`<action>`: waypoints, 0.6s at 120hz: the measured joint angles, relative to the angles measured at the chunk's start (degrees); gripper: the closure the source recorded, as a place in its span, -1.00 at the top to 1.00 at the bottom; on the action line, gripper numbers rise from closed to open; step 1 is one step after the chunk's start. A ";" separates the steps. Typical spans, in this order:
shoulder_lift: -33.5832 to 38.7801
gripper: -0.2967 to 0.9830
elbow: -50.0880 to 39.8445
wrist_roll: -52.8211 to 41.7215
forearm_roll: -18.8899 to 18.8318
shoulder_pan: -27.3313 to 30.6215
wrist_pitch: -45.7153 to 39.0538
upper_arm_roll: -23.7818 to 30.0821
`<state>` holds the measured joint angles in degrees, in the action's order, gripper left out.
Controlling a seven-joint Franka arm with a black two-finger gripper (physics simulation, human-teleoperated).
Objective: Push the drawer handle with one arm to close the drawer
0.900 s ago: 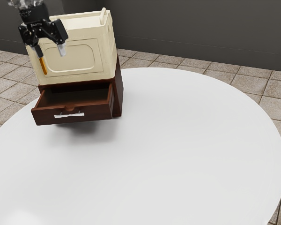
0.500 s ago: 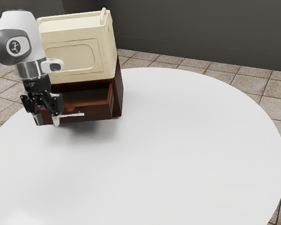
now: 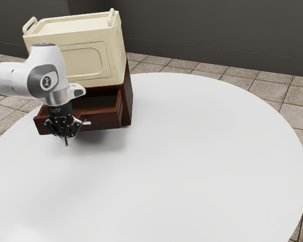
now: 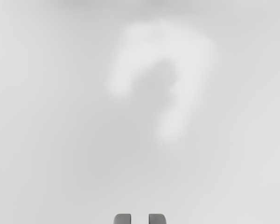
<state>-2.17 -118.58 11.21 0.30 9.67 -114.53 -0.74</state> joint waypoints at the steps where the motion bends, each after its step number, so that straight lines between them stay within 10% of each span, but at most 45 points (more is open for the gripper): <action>1: -0.34 -0.64 0.30 0.14 -0.05 0.06 -0.25 -0.01; 72: -14.33 -0.62 14.45 6.31 -0.42 4.31 -11.32 0.57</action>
<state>-16.50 -104.13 17.52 -0.11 13.99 -125.85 -0.17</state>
